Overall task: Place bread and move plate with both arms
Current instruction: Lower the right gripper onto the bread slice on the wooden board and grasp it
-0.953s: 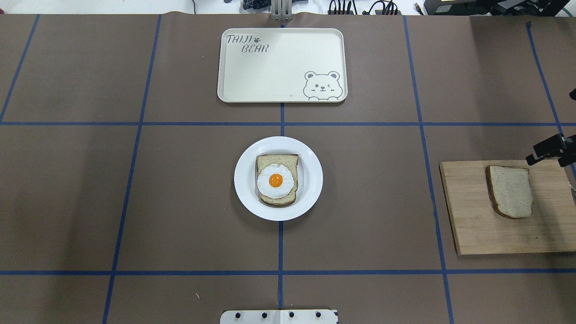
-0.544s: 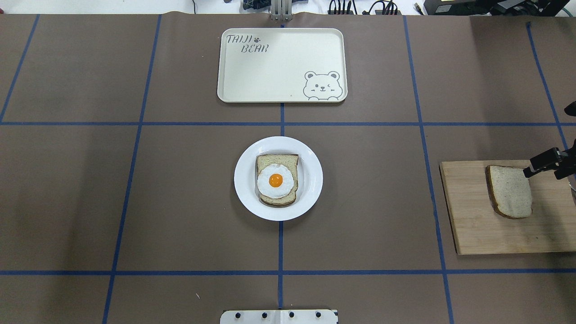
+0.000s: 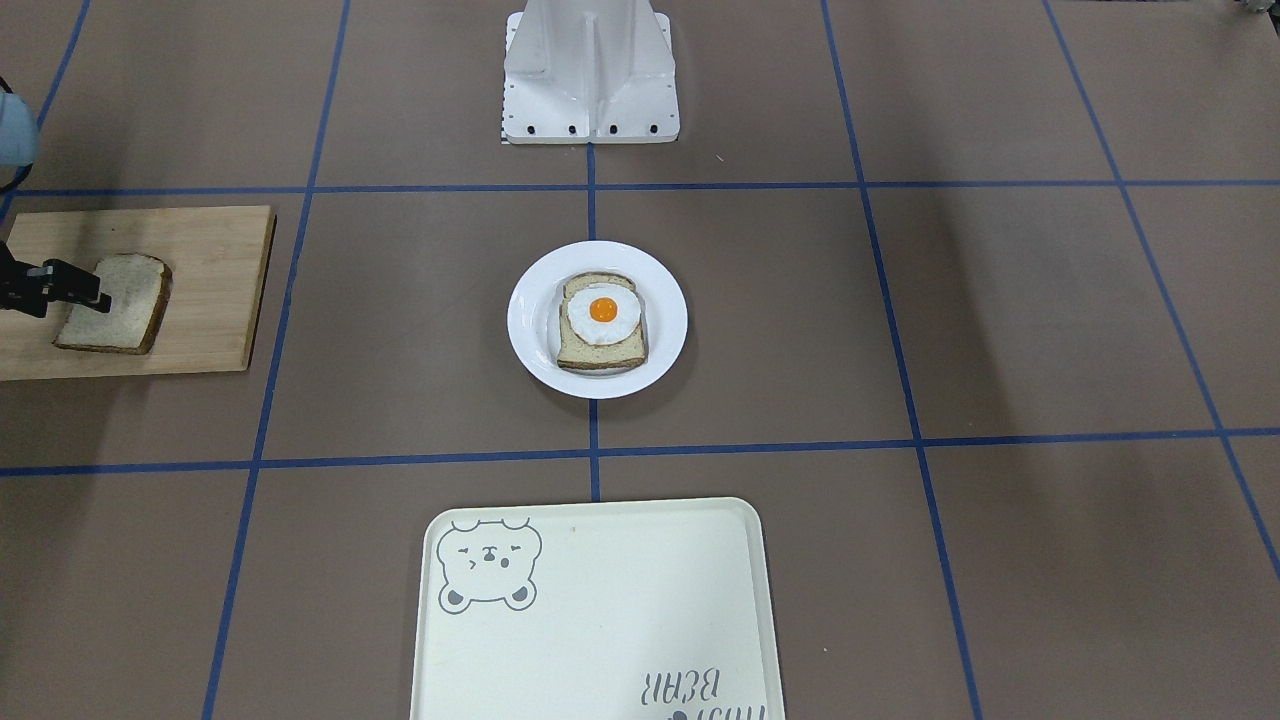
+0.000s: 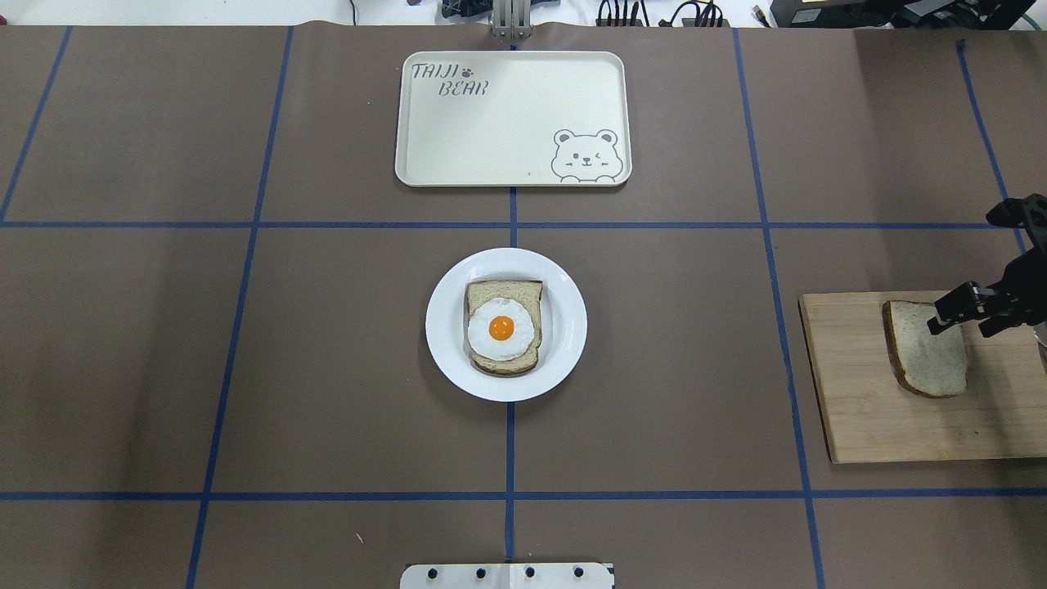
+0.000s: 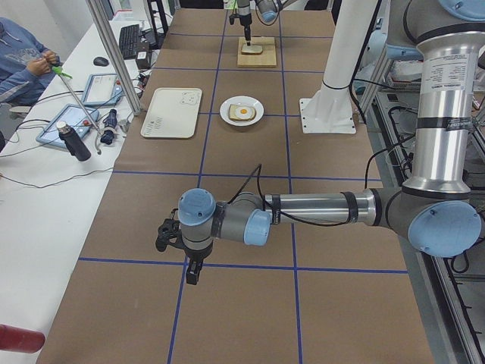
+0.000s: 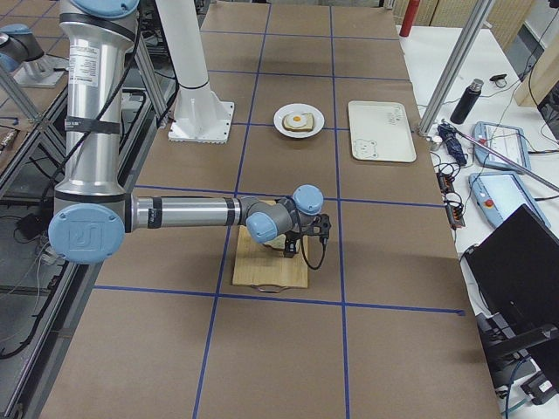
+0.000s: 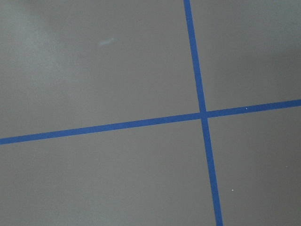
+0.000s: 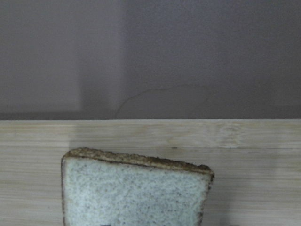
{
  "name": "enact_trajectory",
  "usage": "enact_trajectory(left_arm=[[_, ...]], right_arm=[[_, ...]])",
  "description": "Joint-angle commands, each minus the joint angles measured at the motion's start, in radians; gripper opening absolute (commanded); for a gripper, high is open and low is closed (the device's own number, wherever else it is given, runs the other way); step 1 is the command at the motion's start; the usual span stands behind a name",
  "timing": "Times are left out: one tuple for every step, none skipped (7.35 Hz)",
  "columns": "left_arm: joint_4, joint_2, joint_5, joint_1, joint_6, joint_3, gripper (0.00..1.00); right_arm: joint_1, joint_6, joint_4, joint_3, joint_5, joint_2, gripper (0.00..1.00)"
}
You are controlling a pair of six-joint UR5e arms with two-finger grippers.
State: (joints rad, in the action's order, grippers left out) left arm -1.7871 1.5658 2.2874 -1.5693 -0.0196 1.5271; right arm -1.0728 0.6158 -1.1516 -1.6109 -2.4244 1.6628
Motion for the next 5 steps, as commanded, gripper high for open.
enact_trajectory(left_arm=[[0.000,-0.001,0.000,0.000,0.000,0.007,0.99],[0.000,-0.003,-0.002,0.000,0.000,0.007,0.99],[0.000,-0.003,0.000,0.000,0.001,0.007,0.99],[0.000,-0.003,-0.002,0.000,0.001,0.007,0.99],[0.000,-0.003,-0.002,0.000,0.001,0.005,0.99]], right_arm=[[0.008,0.007,0.001,0.006,0.002,-0.003,0.83],[0.008,0.007,0.000,0.008,0.002,-0.003,0.83],[0.008,0.007,0.000,0.011,0.004,-0.003,0.81],[0.008,0.007,-0.005,0.011,0.005,-0.003,0.81],[0.008,0.007,-0.007,0.012,0.007,-0.001,0.81]])
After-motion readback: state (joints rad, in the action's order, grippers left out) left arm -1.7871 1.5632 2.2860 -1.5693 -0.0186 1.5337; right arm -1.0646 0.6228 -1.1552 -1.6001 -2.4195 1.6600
